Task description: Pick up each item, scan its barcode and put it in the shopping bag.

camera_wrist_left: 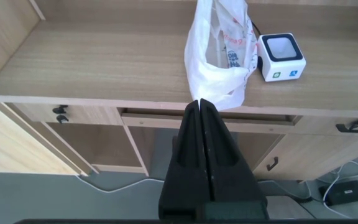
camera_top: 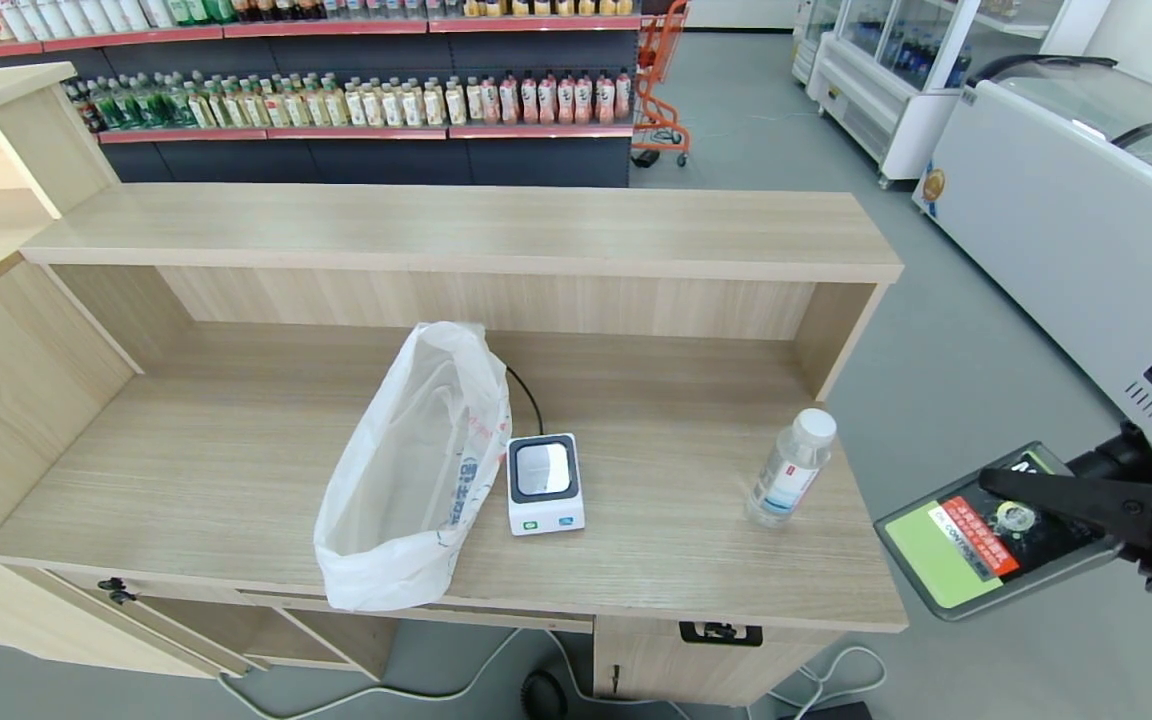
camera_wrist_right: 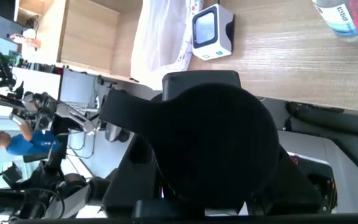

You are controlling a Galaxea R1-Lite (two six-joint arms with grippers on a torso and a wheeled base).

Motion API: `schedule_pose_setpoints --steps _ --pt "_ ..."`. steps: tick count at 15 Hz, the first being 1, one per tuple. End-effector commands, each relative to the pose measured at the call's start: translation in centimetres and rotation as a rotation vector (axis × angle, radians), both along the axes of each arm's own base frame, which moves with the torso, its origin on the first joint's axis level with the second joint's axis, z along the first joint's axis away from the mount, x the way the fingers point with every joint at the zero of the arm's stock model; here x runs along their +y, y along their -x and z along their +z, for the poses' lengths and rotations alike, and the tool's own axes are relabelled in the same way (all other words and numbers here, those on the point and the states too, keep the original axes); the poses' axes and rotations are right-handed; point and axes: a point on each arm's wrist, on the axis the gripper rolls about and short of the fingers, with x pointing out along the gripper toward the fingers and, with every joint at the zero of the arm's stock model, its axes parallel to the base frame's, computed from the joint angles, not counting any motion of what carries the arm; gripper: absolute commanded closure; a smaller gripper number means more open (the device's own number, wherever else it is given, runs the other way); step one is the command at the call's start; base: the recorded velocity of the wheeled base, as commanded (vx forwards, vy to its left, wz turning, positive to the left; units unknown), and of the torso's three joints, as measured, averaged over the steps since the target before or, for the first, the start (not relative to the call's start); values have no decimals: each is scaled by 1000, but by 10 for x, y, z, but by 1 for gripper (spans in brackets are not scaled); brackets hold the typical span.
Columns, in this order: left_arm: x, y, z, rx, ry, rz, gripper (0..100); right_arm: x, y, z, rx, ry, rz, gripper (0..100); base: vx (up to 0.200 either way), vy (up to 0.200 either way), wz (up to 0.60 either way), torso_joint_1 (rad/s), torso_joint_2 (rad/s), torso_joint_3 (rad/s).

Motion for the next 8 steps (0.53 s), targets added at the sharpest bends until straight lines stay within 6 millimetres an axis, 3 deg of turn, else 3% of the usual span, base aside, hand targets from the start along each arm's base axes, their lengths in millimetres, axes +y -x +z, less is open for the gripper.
schedule_pose_setpoints --steps 1,8 --pt "0 0 0 0 0 0 100 1 1 -2 7 1 9 100 0 0 0 0 0 0" --pt "0 0 0 0 0 -1 100 0 11 -2 -13 0 6 100 0 0 0 0 0 0"
